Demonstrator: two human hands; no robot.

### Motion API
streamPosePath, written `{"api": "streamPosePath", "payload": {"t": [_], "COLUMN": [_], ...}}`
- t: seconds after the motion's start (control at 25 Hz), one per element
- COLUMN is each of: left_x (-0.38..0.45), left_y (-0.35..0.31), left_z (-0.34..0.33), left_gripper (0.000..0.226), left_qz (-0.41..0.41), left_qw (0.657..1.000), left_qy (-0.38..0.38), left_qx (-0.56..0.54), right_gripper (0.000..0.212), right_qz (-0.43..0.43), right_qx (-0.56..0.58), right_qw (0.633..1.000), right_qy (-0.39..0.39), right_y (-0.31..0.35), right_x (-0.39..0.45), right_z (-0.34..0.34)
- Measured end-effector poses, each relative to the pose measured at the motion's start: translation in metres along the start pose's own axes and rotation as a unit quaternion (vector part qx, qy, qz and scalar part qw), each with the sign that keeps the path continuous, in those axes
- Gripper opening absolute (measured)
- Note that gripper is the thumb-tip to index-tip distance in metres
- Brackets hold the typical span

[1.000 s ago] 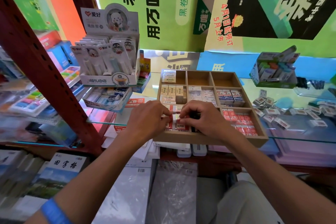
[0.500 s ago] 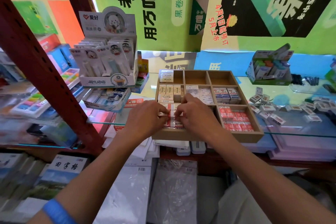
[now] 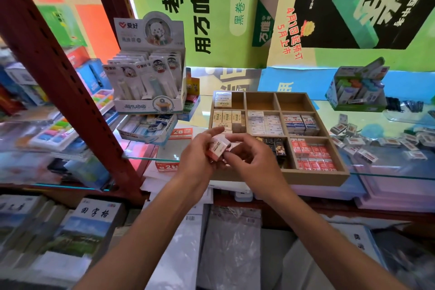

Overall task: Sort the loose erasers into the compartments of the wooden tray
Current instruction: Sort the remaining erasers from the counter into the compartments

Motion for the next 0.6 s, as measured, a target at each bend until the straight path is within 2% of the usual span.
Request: {"api": "streamPosePath", "payload": {"t": [0.16,0.28,0.36,0.44,0.52,0.6], "left_x": [-0.001,-0.003,-0.002,0.002,0.004,0.003], "left_y": [-0.001,-0.001,-0.003,-0.007,-0.011,-0.013], "left_z": [-0.005,-0.007,-0.003,0.005,0.011,0.013], "left_gripper": [0.031,0.023,0.02,0.018,0.015,0.015], "left_qz": [0.001,0.017,0.018,0.018,0.021,0.027], "left_qw": [1.0,1.0,1.0,1.0,0.999,0.998], "left_qy": [0.025,0.026,0.022,0.001,-0.024,-0.035], "left_qx": [0.016,-0.005,-0.013,-0.023,-0.042,-0.05], "right_gripper": [0.045,0.038,0.032,0.03,0.029,0.027], "right_qz": [0.043,0.102,0.101,0.047,-0.022,-0.069], "right_qx": [-0.104,-0.171,-0.192,-0.154,-0.031,0.093], "right_qw": [0.993,0.98,0.976,0.987,0.999,0.993], "right_qy": [0.022,0.019,0.001,-0.018,-0.022,-0.036], "right_y": [-0.007,-0.003,-0.003,-0.009,-0.015,-0.018], "right_x": [0.0,0.003,0.006,0.009,0.01,0.01], "right_z": [0.007,0.017,0.028,0.041,0.051,0.057]}}
Point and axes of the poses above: each hand's wrist, its own x-axis towards the middle knuckle, its own z-axis out of the back of the hand, y = z × x, the point moved 4 cm from there along x, towards the middle knuckle
